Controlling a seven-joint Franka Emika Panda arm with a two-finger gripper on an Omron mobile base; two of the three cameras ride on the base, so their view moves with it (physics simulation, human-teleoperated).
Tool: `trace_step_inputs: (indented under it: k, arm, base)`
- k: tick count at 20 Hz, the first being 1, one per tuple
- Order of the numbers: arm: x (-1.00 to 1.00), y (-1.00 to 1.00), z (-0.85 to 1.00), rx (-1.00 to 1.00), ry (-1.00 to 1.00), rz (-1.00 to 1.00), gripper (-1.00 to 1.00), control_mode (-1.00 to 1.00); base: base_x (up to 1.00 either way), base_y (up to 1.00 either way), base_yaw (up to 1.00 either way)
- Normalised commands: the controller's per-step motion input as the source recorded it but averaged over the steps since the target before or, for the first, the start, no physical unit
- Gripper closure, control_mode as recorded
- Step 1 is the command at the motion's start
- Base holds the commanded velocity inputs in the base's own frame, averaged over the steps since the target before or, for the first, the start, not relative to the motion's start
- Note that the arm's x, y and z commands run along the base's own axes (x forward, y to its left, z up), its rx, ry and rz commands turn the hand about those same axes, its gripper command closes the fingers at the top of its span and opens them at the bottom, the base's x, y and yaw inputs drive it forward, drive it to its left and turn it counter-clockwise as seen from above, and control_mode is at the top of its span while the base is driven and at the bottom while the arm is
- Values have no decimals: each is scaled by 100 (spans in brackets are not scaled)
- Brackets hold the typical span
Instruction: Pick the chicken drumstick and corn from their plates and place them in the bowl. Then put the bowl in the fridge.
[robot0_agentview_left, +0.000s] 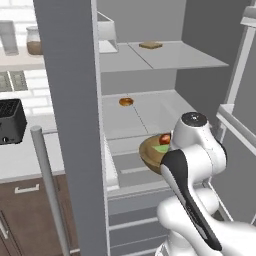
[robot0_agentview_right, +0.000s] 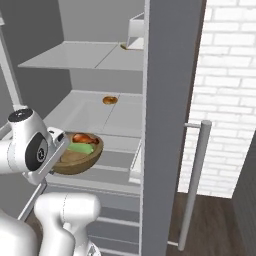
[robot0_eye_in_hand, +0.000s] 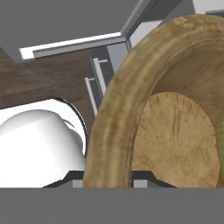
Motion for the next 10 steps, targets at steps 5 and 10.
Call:
trace_step_inputs:
  k: [5, 10]
  arm:
    - [0, 0, 0, 0, 0, 0, 100, 100]
    - [0, 0, 0, 0, 0, 0, 100, 100]
  base:
    - [30, 0, 0]
    - [34, 0, 0]
